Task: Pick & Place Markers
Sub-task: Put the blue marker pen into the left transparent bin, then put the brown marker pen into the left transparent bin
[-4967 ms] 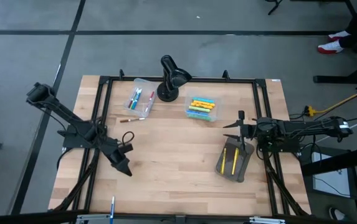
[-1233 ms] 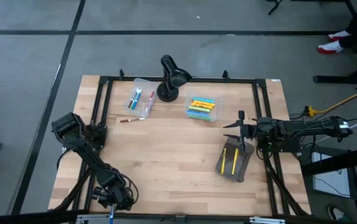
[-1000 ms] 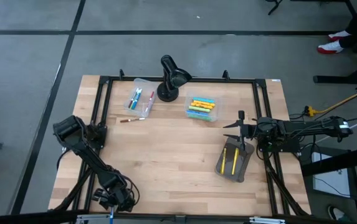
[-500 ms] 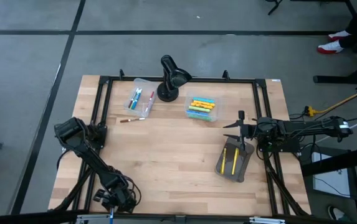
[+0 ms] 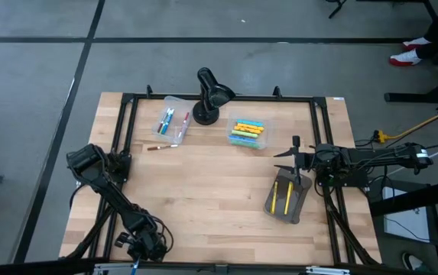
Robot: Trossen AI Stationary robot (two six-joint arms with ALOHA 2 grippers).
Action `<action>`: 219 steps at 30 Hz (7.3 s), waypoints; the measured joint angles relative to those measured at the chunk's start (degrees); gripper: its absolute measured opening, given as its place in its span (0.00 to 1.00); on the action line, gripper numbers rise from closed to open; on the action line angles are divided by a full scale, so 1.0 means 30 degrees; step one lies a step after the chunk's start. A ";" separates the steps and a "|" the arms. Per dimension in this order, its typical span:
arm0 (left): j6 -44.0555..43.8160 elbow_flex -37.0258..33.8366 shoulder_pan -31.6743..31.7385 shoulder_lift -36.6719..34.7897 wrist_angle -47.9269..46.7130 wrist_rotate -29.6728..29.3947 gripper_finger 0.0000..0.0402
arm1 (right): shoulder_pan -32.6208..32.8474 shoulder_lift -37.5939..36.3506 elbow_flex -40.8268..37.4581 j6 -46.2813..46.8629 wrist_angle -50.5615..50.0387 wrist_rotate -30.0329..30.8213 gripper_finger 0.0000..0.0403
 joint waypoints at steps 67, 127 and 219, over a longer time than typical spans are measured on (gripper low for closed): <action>3.1657 -0.0219 2.5440 -1.4443 -1.0244 -1.9555 0.08 | -0.0004 -0.0006 0.0000 -0.0059 0.0000 -0.0007 0.40; 4.1323 -0.0211 1.7983 -1.2323 -1.3903 -1.6348 0.32 | -0.0006 -0.0002 0.0000 -0.0064 0.0000 0.0000 0.40; 3.6345 -0.4517 2.3064 -1.0449 -1.2518 -1.7218 0.42 | -0.0007 -0.0005 0.0000 -0.0060 0.0000 0.0000 0.40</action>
